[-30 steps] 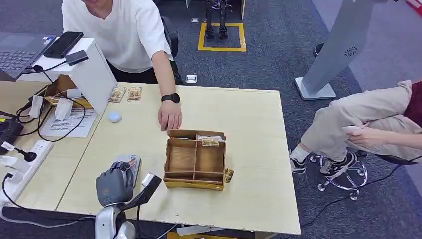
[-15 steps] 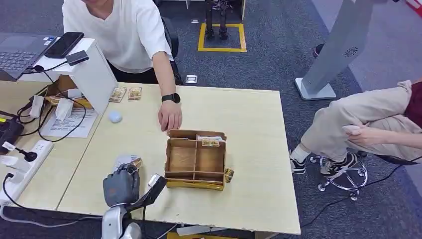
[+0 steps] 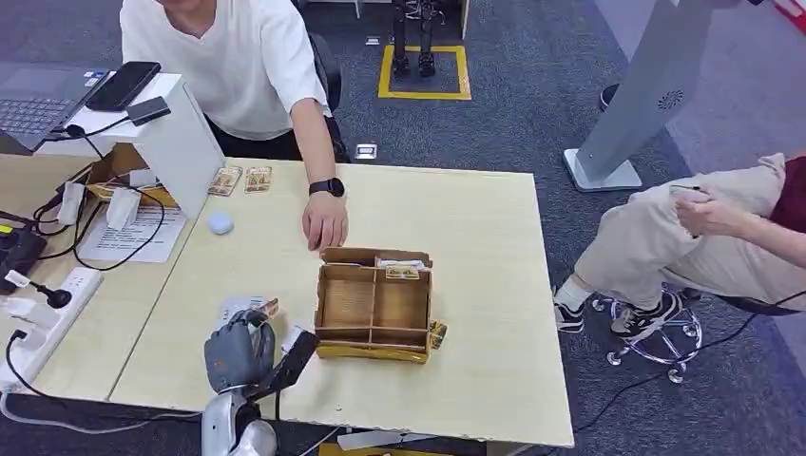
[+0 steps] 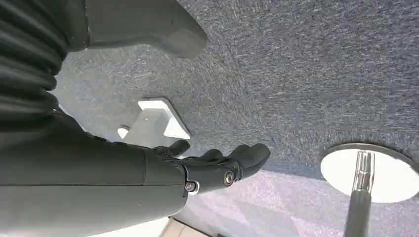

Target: Pass the card to the sensor for recognition and then transmit it.

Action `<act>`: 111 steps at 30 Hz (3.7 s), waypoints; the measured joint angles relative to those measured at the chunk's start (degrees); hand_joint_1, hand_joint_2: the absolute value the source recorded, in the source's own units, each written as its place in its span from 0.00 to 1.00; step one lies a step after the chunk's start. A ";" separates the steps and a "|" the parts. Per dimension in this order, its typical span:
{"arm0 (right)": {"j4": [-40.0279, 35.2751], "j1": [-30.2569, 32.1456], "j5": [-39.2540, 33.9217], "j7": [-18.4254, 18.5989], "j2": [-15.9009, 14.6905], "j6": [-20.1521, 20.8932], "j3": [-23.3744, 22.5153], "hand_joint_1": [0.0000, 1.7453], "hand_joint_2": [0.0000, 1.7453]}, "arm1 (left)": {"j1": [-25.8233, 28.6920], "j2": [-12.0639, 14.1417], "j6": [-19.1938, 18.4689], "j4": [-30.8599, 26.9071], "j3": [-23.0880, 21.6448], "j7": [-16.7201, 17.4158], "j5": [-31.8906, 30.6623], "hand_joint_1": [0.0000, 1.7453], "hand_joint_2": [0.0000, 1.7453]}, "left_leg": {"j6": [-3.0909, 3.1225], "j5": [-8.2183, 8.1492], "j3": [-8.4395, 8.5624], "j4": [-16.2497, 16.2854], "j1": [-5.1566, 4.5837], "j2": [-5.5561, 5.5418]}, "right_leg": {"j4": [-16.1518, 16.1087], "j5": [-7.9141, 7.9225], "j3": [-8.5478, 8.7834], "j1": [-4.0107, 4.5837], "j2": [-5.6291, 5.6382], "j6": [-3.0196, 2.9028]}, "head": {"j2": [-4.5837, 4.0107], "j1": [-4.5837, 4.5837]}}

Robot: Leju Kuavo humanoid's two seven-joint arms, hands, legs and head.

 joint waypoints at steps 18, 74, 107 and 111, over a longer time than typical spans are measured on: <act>0.00 -0.31 1.29 -0.74 -0.28 0.00 0.90 0.00 1.00 | -0.69 0.00 -0.11 -12.59 -4.70 -12.49 21.47 1.00 1.00 | 0.01 -0.01 -0.12 0.01 0.00 0.02 | -0.01 0.00 -0.16 -0.01 0.05 0.00 | 0.00 -0.02; 0.00 -0.57 0.35 -1.47 0.48 0.00 1.86 0.00 1.00 | -7.39 1.49 -0.72 -17.95 -11.65 -12.52 38.26 0.00 1.00 | 0.02 -0.03 -0.25 0.01 0.00 0.02 | 0.00 -0.02 -0.26 -0.01 0.06 0.01 | 0.00 0.00; 0.00 0.08 1.29 -2.67 -0.07 0.00 0.92 0.00 1.00 | 13.91 6.76 -11.48 -42.01 -25.45 -25.96 44.26 0.00 1.00 | 0.06 -0.06 -0.31 0.00 0.00 0.02 | -0.01 -0.05 -0.31 0.00 0.04 0.04 | 0.00 0.02; 0.00 -0.13 1.31 -3.15 0.22 0.00 0.98 0.00 1.00 | 13.89 9.16 -14.95 -42.01 -28.92 -25.02 43.43 0.00 1.00 | 0.06 -0.05 -0.30 0.00 0.00 0.02 | -0.01 -0.05 -0.31 0.00 0.04 0.04 | 0.02 0.02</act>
